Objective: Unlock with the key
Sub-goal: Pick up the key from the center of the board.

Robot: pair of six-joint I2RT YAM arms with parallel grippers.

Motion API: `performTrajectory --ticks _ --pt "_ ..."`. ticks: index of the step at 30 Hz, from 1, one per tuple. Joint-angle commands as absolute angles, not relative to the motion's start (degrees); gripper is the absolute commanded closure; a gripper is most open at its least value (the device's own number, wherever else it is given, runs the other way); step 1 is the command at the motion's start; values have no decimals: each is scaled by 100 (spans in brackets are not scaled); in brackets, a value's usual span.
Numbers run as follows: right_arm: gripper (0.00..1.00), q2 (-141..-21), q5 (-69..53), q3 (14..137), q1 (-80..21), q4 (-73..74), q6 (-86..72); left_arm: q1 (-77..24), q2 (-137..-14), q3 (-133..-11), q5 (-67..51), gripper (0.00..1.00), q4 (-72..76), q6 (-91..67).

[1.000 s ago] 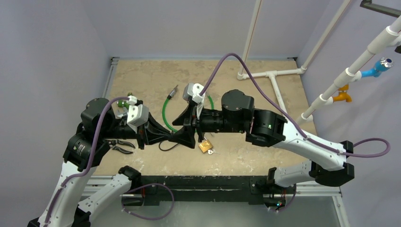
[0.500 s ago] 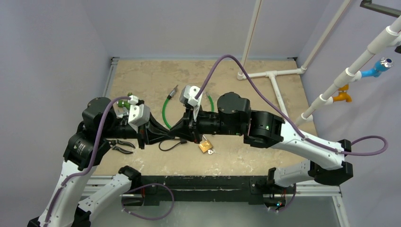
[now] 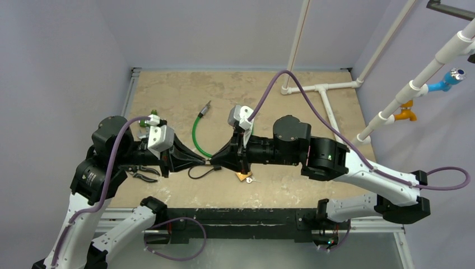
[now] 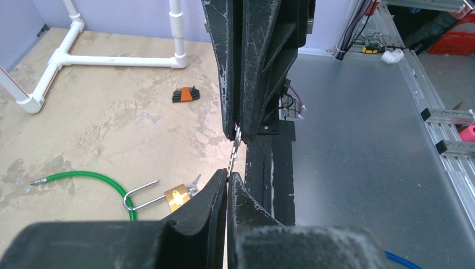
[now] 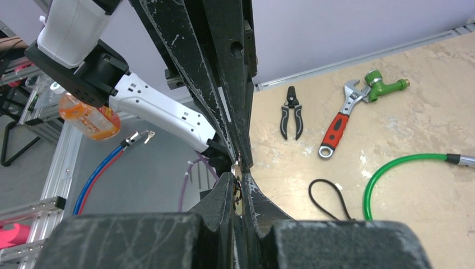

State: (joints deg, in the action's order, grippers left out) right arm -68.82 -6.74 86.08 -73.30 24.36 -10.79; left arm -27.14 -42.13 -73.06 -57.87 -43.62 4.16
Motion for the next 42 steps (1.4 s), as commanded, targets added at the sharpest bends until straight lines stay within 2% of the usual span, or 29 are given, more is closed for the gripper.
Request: performTrajectory --ticks 1,7,9,10,15,17,24,30,32,35,42 --pt "100 -6723 -263 8421 -7286 2279 -1170 -2740 -4102 -7567 -6086 100 -4284 414" --pt "100 -6609 -176 8223 -7286 2112 -1262 -2735 -4050 -7578 -6293 100 -4245 281" --pt "100 -6545 -116 8138 -7286 1984 -1286 -2735 -4028 -7563 -6376 95 -4188 153" --pt "100 -6505 -111 8092 -7291 1908 -1318 -2732 -4032 -7553 -6464 92 -4173 103" --pt "100 -6190 -154 7720 -7286 1394 -1450 -2722 -3961 -7370 -7146 56 -4094 -188" --pt "100 -6092 -137 7636 -7286 1308 -1483 -2723 -3928 -7296 -7177 50 -4103 -158" --pt "100 -6039 -52 7617 -7286 1369 -1529 -2698 -3990 -7334 -6475 54 -4114 -26" --pt "100 -6085 -158 7703 -7286 1364 -1507 -2689 -3992 -7240 -5058 56 -4008 270" --pt "100 -6079 -311 7689 -7286 1296 -1524 -2689 -3992 -7191 -4908 57 -3917 409" --pt "100 -6065 -817 7620 -7286 1090 -1589 -2664 -4042 -7154 -5142 58 -3694 470" --pt "100 -5997 -1634 7416 -7286 560 -1834 -2654 -4270 -7277 -6886 67 -3037 -177"
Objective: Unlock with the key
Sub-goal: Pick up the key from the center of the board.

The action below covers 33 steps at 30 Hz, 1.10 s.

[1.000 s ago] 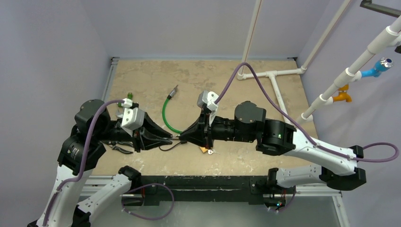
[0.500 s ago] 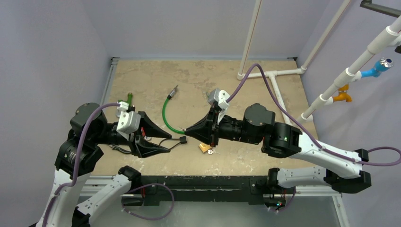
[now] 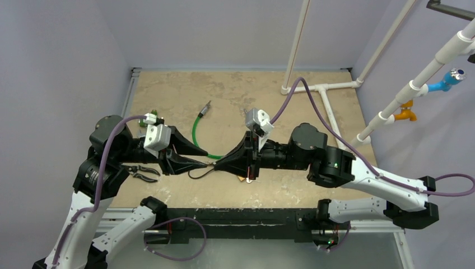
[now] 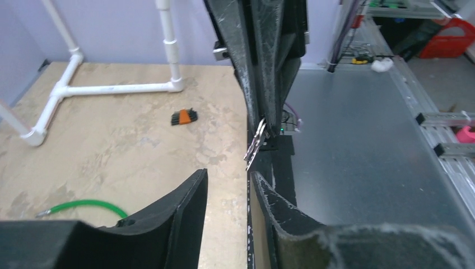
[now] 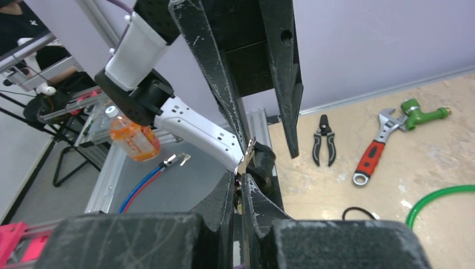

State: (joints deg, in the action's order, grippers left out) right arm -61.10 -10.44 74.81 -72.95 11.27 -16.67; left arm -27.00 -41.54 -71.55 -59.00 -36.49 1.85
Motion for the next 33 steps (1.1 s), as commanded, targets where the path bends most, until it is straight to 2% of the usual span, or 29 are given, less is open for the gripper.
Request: performTrajectory --ticks 1,4,7,17,23,33 --pt "100 -5992 -1650 7408 -7286 546 -1837 -2654 -4265 -7312 -7081 70 -3033 -190" --pt "100 -5953 -1676 7383 -7284 495 -1844 -2654 -4263 -7364 -7830 76 -3072 -307" --pt "100 -5948 -1717 7381 -7278 449 -1846 -2654 -4193 -7366 -8022 74 -3191 -323" --pt "100 -6077 -1886 7403 -7277 306 -1931 -2654 -4075 -7335 -7372 71 -3183 -279" --pt "100 -6030 -1896 7382 -7277 254 -1972 -2654 -4010 -7324 -6308 71 -3689 442" --pt "100 -6172 -1766 7379 -7277 335 -1958 -2654 -4017 -7350 -6921 71 -3187 -159"
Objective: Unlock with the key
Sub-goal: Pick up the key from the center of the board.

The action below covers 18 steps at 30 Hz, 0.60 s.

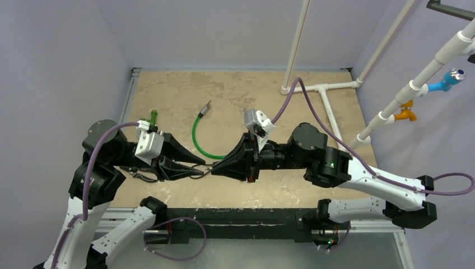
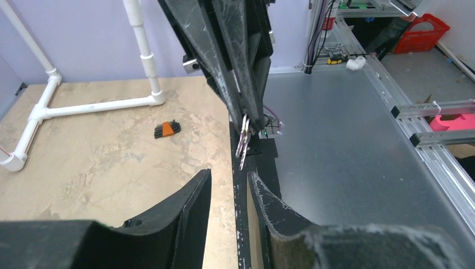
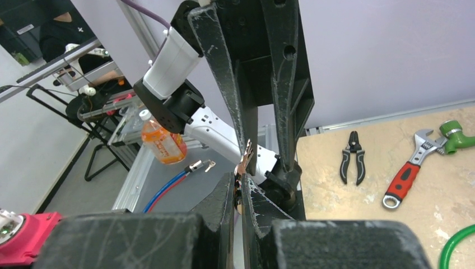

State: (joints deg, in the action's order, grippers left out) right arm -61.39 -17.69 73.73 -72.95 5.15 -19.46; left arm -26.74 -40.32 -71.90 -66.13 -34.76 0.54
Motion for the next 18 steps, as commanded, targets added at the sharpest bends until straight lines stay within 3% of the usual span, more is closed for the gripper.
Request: performTrajectory --ticks 1,12,18 --pt "100 -6167 -1730 7382 -7277 334 -1944 -2654 -4014 -7362 -6972 71 -3190 -193" --pt "100 -6128 -1642 7364 -7260 287 -1927 -2654 -3990 -7377 -7094 70 -3023 -395" --pt "100 -6156 -1635 7319 -7260 233 -1934 -2654 -3978 -7361 -6792 77 -2892 -586"
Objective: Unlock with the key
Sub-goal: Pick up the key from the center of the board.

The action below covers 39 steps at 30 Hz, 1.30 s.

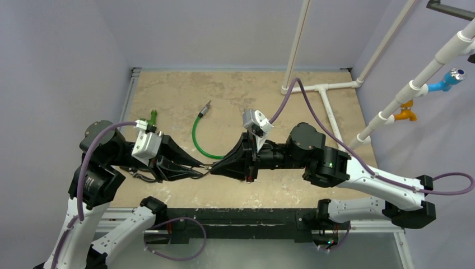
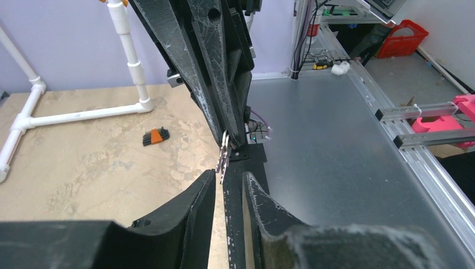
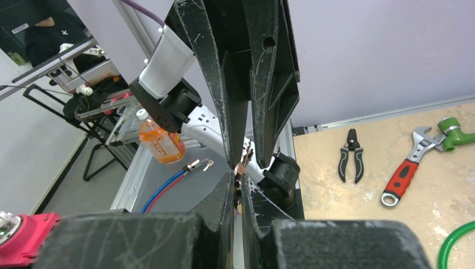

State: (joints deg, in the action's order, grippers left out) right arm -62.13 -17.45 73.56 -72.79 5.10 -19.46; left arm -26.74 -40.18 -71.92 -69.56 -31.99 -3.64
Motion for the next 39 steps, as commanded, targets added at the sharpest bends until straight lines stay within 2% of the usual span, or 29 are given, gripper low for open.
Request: performTrajectory --ticks 1,3,5,13,14,15,16,17,18,19,25,29,35,39 --pt "100 -6161 -1634 7320 -7260 229 -1936 -2654 -3972 -7357 -6783 81 -2872 -596" --pt "100 -6157 -1618 7315 -7252 205 -1934 -2654 -3965 -7364 -6770 92 -2860 -602" --pt "100 -6140 -1600 7285 -7251 158 -1940 -2654 -3980 -7373 -6783 99 -2893 -589" --pt "100 -6144 -1513 7225 -7251 103 -1953 -2654 -3966 -7365 -6798 100 -2905 -554" --pt "95 -6143 -1430 7243 -7251 150 -1940 -2654 -3975 -7376 -6788 100 -2922 -547" --pt "84 -6118 -1322 7259 -7251 212 -1936 -2654 -3981 -7394 -6762 100 -2983 -492" --pt "62 -6089 -1209 7278 -7251 289 -1919 -2654 -3988 -7405 -6732 100 -3067 -423" --pt "48 -6047 -1015 7337 -7251 390 -1910 -2654 -3991 -7417 -6706 100 -3154 -356" --pt "39 -5969 -877 7378 -7251 495 -1884 -2654 -3990 -7419 -6672 100 -3230 -288" --pt "37 -5886 -774 7411 -7251 596 -1847 -2654 -3997 -7418 -6645 100 -3322 -223" --pt "34 -5468 -257 7471 -7251 733 -1639 -2654 -4057 -7411 -6514 100 -3681 -26" --pt "34 -5572 -412 7548 -7251 726 -1460 -2654 -4206 -7624 -6383 100 -4186 471" --pt "44 -6245 -1038 7803 -7251 815 -1218 -2727 -4527 -8106 -5627 100 -5246 1022" --pt "44 -6597 -1077 7813 -7251 946 -1040 -2818 -4868 -8711 -5172 100 -6338 1733"
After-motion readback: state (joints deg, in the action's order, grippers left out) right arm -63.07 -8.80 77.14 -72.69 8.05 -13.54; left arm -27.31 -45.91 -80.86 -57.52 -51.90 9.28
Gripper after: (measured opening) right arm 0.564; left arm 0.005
